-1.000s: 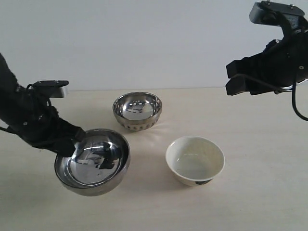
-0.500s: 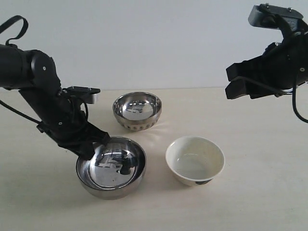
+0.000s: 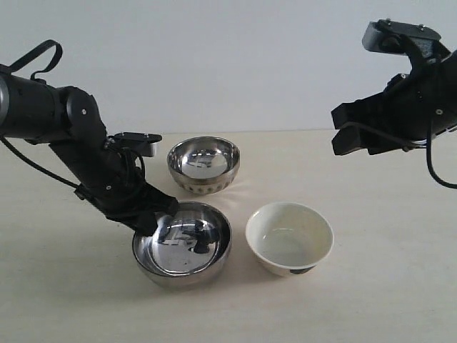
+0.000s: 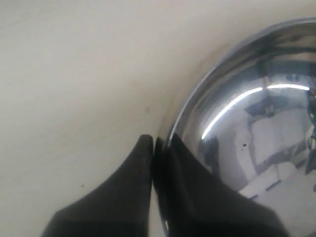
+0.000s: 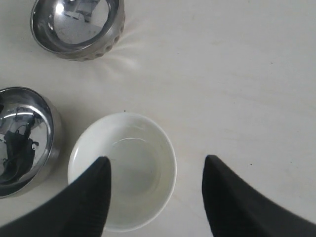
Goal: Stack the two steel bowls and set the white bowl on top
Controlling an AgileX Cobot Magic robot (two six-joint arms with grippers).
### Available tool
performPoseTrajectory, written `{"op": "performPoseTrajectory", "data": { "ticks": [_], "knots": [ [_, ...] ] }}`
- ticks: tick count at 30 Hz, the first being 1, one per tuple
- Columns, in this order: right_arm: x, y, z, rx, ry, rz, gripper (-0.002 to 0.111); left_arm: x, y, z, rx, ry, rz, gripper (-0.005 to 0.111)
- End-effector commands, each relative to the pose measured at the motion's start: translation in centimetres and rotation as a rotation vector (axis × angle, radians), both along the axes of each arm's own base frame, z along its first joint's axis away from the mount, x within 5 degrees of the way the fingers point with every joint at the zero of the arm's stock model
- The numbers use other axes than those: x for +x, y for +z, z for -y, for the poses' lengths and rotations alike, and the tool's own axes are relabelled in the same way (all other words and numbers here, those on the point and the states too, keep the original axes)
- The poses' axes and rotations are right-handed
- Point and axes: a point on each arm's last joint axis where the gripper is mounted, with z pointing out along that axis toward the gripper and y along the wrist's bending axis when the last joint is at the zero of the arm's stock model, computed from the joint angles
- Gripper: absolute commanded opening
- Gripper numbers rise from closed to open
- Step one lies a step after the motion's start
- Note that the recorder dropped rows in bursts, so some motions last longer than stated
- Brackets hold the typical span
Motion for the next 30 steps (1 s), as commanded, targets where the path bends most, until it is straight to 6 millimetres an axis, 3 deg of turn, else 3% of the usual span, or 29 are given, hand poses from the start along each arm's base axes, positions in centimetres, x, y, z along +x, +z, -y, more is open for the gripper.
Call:
{"op": "performPoseTrajectory", "data": {
  "ticks": [1,5,15,18,23,30],
  "knots": [
    [0.2,0.3,0.2,-0.011,0.002,0.019,0.050,0.4,-0.6,1.0,-0.008,-0.024,-0.008,0.004],
    [0.1,0.2,0.2,-0.011,0.003,0.017,0.050,0.5,-1.1,0.8,0.020,-0.042,-0.015,0.004],
    [0.2,0.3,0.2,-0.010,-0.004,0.030,0.050,0.7,-0.1,0.8,0.032,-0.063,-0.012,0.005],
    [0.2,0.3,0.2,-0.010,-0.004,0.030,0.050,0.7,0.0,0.8,0.031,-0.063,-0.012,0.018],
    [0.2,0.3,0.2,-0.010,-0.004,0.030,0.050,0.6,0.0,0.9,0.022,-0.057,-0.018,0.053],
    [0.2,0.3,0.2,-0.008,-0.004,0.028,0.050,0.5,1.7,0.7,0.012,-0.056,0.018,0.056]
  ]
}}
